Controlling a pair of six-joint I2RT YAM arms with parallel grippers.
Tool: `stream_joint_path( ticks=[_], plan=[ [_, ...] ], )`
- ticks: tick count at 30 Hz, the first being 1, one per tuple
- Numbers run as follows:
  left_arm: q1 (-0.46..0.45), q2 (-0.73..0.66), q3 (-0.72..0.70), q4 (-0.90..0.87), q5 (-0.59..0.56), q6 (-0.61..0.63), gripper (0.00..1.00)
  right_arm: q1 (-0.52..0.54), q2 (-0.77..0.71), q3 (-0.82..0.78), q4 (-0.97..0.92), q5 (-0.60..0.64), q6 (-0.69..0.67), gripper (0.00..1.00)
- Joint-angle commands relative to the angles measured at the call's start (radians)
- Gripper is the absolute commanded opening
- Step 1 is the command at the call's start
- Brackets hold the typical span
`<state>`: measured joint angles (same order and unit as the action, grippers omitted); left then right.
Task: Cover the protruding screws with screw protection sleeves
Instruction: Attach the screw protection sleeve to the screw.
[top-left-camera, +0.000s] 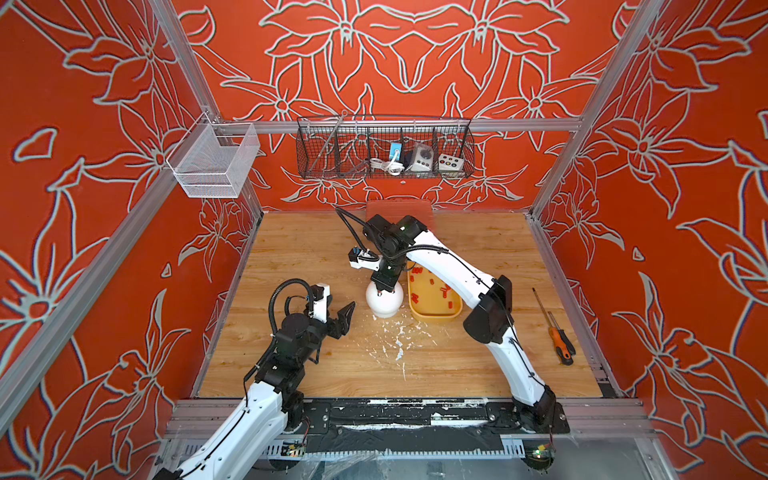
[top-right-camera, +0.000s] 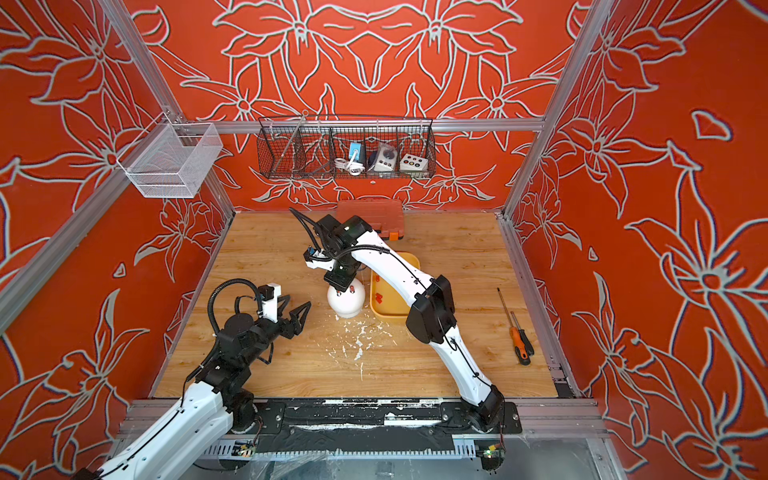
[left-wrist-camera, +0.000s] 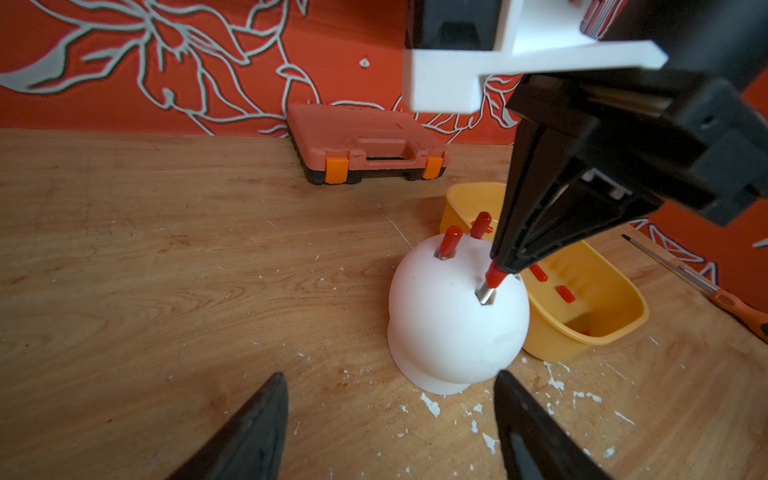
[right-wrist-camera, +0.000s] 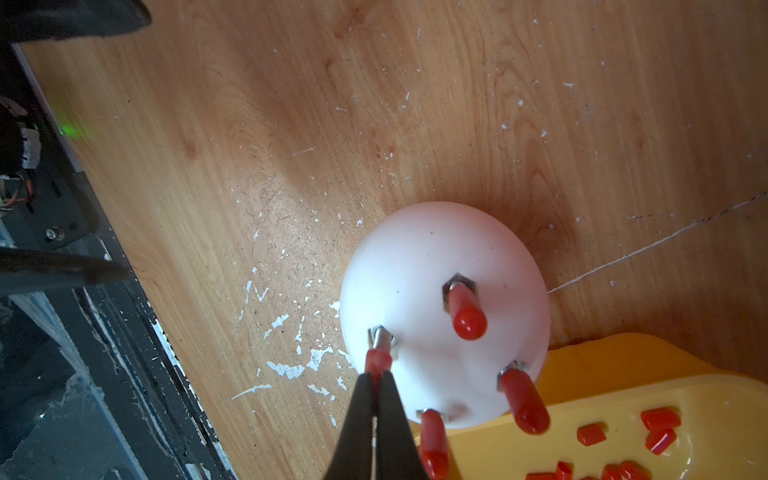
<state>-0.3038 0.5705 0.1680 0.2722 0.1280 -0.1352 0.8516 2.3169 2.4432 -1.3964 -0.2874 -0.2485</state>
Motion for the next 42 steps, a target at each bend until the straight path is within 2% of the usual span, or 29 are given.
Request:
stream_joint_path(
  ticks=[1, 12, 19, 22, 27, 32, 36, 42],
  plan=[
    [0.004, -0.004, -0.006, 0.028, -0.004, -0.009, 0.75, 0.003, 0.028, 0.021, -0.017, 0.015, -0.005, 0.12],
    [0.003, -0.007, -0.006, 0.027, -0.005, -0.009, 0.75, -0.010, -0.027, 0.021, 0.034, 0.012, 0.045, 0.34],
    [0.003, -0.009, -0.006, 0.025, -0.007, -0.009, 0.76, -0.026, -0.082, -0.008, 0.078, -0.010, 0.080, 0.44],
    [0.003, -0.009, -0.005, 0.025, -0.007, -0.009, 0.76, -0.032, -0.117, -0.052, 0.117, -0.038, 0.091, 0.40],
    [0.003, -0.010, -0.005, 0.025, -0.011, -0.010, 0.76, -0.051, -0.189, -0.159, 0.187, -0.111, 0.125, 0.18],
    [0.003, -0.010, -0.006, 0.025, -0.011, -0.010, 0.76, -0.081, -0.333, -0.424, 0.388, -0.265, 0.184, 0.00],
    [0.003, -0.012, -0.006, 0.024, -0.013, -0.010, 0.76, -0.094, -0.408, -0.597, 0.529, -0.392, 0.234, 0.00],
    [0.003, -0.016, -0.007, 0.024, -0.015, -0.010, 0.76, -0.108, -0.390, -0.650, 0.569, -0.412, 0.255, 0.00]
  ],
)
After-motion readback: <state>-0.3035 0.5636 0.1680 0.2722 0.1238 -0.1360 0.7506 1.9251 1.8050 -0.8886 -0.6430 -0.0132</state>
